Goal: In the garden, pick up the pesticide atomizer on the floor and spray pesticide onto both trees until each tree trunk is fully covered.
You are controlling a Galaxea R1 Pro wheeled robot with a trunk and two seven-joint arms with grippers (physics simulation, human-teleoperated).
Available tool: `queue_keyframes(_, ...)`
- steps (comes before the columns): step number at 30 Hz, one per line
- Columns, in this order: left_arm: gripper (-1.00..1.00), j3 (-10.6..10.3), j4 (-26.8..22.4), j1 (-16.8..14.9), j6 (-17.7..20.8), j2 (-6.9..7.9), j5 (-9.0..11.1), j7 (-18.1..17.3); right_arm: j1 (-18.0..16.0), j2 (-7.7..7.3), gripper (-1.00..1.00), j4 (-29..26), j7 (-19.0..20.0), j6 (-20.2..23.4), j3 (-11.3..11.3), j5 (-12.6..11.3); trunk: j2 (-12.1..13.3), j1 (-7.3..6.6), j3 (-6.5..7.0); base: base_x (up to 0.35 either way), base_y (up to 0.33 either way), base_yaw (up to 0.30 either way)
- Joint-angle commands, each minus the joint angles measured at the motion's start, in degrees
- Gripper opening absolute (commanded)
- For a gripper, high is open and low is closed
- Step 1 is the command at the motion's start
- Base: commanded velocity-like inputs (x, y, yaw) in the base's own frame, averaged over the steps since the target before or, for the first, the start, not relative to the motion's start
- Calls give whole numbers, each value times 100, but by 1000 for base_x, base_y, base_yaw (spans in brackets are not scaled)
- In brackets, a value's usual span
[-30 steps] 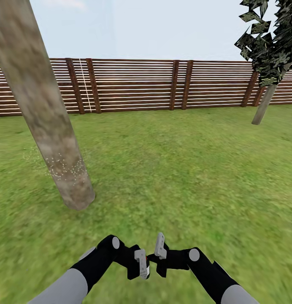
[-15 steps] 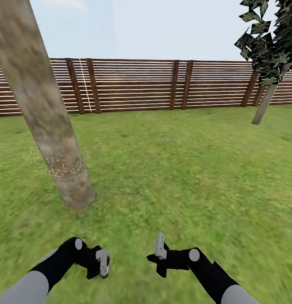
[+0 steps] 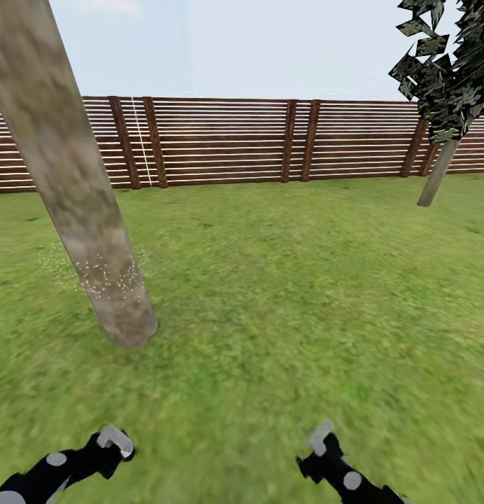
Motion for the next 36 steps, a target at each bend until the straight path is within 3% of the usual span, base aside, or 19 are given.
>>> queue_keyframes(1,-100,47,287,102,-399,-4,542,335,-1,-7,100,349,-612,-277,-95,-199,-2,-1,-3,0,0,0)
queue_keyframes(2,-100,77,455,318,-757,-10,1193,699,4,-18,100,553,-1094,-729,-155,-619,-2,-1,-3,0,0,0)
queue_keyframes(3,-100,88,512,489,-994,-18,1621,893,14,-25,100,639,-1301,-1022,-178,-1030,-2,-1,-3,0,0,0)
queue_keyframes(4,-100,99,552,691,-1295,-29,2125,1051,77,-30,100,696,-1430,-1277,-189,-1649,-2,-1,-3,0,0,0)
queue_keyframes(5,-100,103,563,825,-1488,-33,2426,1105,129,-29,100,717,-1474,-1386,-188,-1998,-2,-1,-3,0,0,0)
queue_keyframes(7,-100,104,577,1083,-1804,-30,2839,1160,268,-28,100,736,-1510,-1474,-188,-2304,-2,-1,-3,0,0,0)
queue_keyframes(12,-100,107,645,1230,-1934,-48,3032,1206,450,-8,100,746,-1523,-1510,-179,-2405,-2,-1,-3,0,0,0)
queue_keyframes(20,-100,107,659,1246,-1933,-124,3035,1209,500,106,100,764,-1501,-1489,-170,-2417,-2,-1,-3,0,0,0)
queue_keyframes(22,-100,107,659,1251,-1933,-125,3035,1259,783,131,100,781,-1490,-1485,-170,-2410,-2,-1,-3,0,0,0)
queue_keyframes(24,-100,107,659,1252,-1939,-125,3035,1463,843,133,100,779,-1489,-1485,-170,-2410,-2,-1,-3,0,0,0)
queue_keyframes(36,-100,107,651,1252,-1950,-167,3044,1538,855,133,100,780,-1488,-1485,-170,-2410,-2,-1,-3,0,0,0)
